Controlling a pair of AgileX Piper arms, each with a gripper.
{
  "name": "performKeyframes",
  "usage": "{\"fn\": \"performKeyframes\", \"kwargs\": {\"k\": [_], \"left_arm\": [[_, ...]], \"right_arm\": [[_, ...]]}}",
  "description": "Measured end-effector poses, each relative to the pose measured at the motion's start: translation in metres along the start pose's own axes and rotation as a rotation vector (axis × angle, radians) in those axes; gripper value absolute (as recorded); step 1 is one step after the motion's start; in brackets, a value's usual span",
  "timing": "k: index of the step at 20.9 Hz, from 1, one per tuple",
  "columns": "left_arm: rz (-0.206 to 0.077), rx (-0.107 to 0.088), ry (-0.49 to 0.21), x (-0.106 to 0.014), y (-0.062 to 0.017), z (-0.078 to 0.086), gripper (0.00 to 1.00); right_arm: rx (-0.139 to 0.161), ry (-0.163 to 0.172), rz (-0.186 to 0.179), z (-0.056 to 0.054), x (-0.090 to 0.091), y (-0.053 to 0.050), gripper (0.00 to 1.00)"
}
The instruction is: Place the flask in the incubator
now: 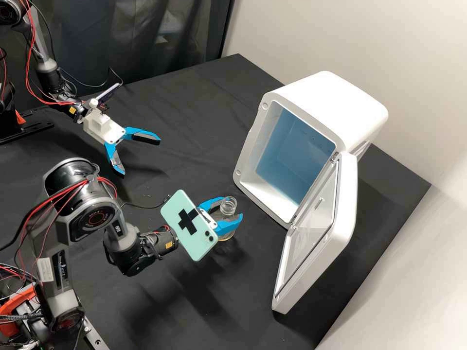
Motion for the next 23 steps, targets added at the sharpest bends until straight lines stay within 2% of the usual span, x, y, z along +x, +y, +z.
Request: {"fn": "performKeyframes", "kwargs": {"k": [2,5,8,11,13,16,19,21,23], "left_arm": [[0.000,0.000,0.000,0.000,0.0000,0.000,1.00],[0.000,0.000,0.000,0.000,0.0000,0.000,1.00],[0.000,0.000,0.000,0.000,0.0000,0.000,1.00],[0.000,0.000,0.000,0.000,0.0000,0.000,1.00],[0.000,0.000,0.000,0.000,0.0000,0.000,1.00],[0.000,0.000,0.000,0.000,0.0000,0.000,1.00],[0.000,0.000,0.000,0.000,0.0000,0.000,1.00],[0.000,0.000,0.000,0.000,0.0000,0.000,1.00],[0.000,0.000,0.000,0.000,0.0000,0.000,1.00]], "right_arm": [[0.023,0.010,0.033,-0.002,0.002,0.008,0.00],[0.042,0.032,0.066,-0.006,0.006,0.015,0.00],[0.041,0.050,0.088,-0.010,0.011,0.021,0.00],[0.056,0.070,0.139,-0.018,0.027,0.029,0.00],[0.071,0.061,0.159,-0.022,0.040,0.035,0.00],[0.103,0.032,0.160,-0.027,0.060,0.037,0.00],[0.095,0.024,0.140,-0.038,0.083,0.036,0.00],[0.080,0.006,0.134,-0.043,0.096,0.034,0.00],[0.077,-0.015,0.139,-0.049,0.108,0.033,0.00]]}}
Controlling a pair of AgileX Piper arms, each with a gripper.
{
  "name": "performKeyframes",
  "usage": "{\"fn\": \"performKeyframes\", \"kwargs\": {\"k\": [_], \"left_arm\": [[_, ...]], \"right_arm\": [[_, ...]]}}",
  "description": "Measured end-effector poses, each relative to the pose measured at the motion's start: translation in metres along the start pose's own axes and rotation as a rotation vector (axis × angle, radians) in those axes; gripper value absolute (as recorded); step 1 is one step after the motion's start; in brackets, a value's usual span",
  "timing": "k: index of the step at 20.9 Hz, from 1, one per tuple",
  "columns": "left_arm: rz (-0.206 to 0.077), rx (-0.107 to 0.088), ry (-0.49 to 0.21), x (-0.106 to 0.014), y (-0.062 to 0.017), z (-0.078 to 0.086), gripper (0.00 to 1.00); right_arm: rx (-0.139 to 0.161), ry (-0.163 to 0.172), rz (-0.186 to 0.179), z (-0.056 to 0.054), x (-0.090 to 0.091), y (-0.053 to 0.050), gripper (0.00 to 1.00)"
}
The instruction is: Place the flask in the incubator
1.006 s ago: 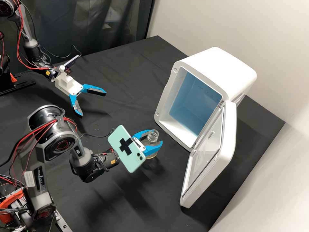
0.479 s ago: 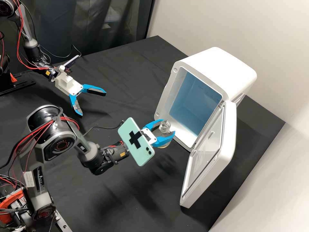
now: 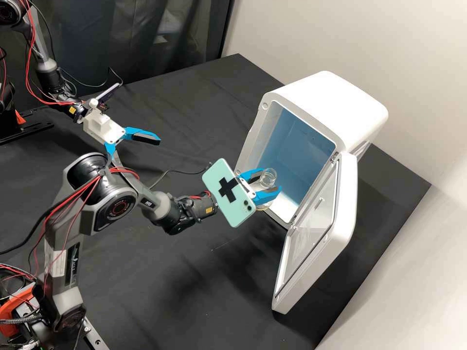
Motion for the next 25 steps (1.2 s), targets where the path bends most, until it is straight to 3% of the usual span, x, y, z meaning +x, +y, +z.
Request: {"fn": "performKeyframes", "kwargs": {"k": [3,6,12,15,21,25], "left_arm": [[0.000,0.000,0.000,0.000,0.0000,0.000,1.00],[0.000,0.000,0.000,0.000,0.0000,0.000,1.00],[-0.006,0.000,-0.013,0.001,-0.0012,0.003,1.00],[-0.006,0.000,-0.013,0.001,-0.0012,0.003,1.00],[-0.020,-0.004,-0.030,0.003,-0.0047,0.006,1.00],[-0.026,-0.004,-0.033,0.004,-0.0061,0.007,1.00]], "right_arm": [[-0.016,-0.011,0.009,-0.012,0.017,-0.006,0.00],[-0.045,-0.014,-0.009,-0.020,0.030,-0.013,0.00],[-0.054,-0.050,-0.001,-0.034,0.057,-0.020,0.00],[-0.056,-0.078,-0.017,-0.041,0.071,-0.027,0.00],[-0.134,-0.075,-0.055,-0.055,0.098,-0.044,0.00],[-0.149,-0.092,-0.054,-0.061,0.110,-0.047,0.00]]}}
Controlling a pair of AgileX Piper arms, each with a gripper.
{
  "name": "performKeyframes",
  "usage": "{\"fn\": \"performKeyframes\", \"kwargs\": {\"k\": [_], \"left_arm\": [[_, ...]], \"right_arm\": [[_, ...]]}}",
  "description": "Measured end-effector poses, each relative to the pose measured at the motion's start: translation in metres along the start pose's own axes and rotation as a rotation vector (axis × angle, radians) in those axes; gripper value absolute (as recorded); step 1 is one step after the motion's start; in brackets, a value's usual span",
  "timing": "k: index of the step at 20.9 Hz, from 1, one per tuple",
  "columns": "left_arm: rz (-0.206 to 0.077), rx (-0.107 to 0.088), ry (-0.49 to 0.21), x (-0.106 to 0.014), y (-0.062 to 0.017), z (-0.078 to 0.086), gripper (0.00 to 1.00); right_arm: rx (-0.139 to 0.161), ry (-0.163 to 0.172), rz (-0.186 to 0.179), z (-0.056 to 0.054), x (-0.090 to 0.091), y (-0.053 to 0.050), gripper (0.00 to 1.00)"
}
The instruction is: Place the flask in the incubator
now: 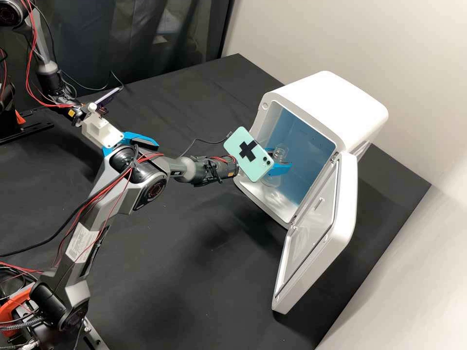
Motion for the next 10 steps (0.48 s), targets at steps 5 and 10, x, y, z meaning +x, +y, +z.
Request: {"fn": "performKeyframes", "kwargs": {"k": [5,10], "left_arm": [[-0.004,-0.001,-0.007,0.001,-0.0012,0.001,1.00],[-0.006,0.004,-0.022,0.002,-0.0015,0.005,1.00]], "right_arm": [[-0.010,-0.017,0.007,-0.005,0.009,-0.003,0.00],[-0.029,-0.031,-0.025,-0.004,0.015,-0.011,0.00]]}}
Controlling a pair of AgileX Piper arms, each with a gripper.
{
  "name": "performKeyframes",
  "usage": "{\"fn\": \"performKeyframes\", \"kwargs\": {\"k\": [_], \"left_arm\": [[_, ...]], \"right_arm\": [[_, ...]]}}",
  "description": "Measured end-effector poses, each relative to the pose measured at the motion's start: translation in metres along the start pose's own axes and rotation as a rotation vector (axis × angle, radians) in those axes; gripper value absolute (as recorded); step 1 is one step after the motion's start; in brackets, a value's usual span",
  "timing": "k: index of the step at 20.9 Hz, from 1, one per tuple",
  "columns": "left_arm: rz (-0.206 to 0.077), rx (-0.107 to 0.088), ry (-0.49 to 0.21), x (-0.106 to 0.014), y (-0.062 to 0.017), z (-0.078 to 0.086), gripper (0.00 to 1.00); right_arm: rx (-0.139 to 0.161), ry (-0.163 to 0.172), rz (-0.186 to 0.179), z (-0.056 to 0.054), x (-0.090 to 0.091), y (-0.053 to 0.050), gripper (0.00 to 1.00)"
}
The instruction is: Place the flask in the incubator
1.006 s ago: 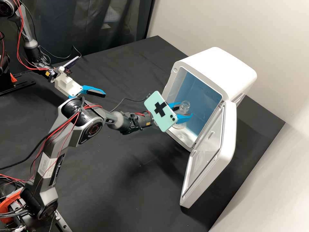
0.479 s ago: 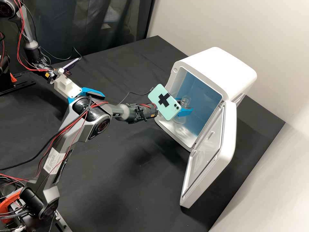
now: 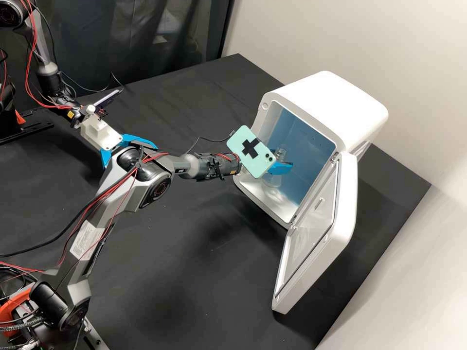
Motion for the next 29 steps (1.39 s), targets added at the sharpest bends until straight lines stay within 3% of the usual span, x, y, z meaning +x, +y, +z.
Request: {"fn": "performKeyframes", "kwargs": {"k": [4,9,14,24,29], "left_arm": [[0.000,0.000,0.000,0.000,0.0000,0.000,1.00],[0.000,0.000,0.000,0.000,0.0000,0.000,1.00],[0.000,0.000,0.000,0.000,0.0000,0.000,1.00],[0.002,0.003,0.000,0.000,0.0005,0.000,1.00],[0.008,0.007,0.000,-0.001,0.0022,0.000,1.00]], "right_arm": [[-0.011,-0.013,-0.012,-0.001,0.003,-0.006,0.00],[-0.044,-0.025,-0.067,-0.002,0.005,-0.022,0.00],[-0.060,-0.041,-0.080,0.002,0.007,-0.028,0.00],[-0.053,-0.049,-0.093,0.004,0.007,-0.029,0.00],[-0.026,-0.098,-0.072,0.018,0.016,-0.019,0.00]]}}
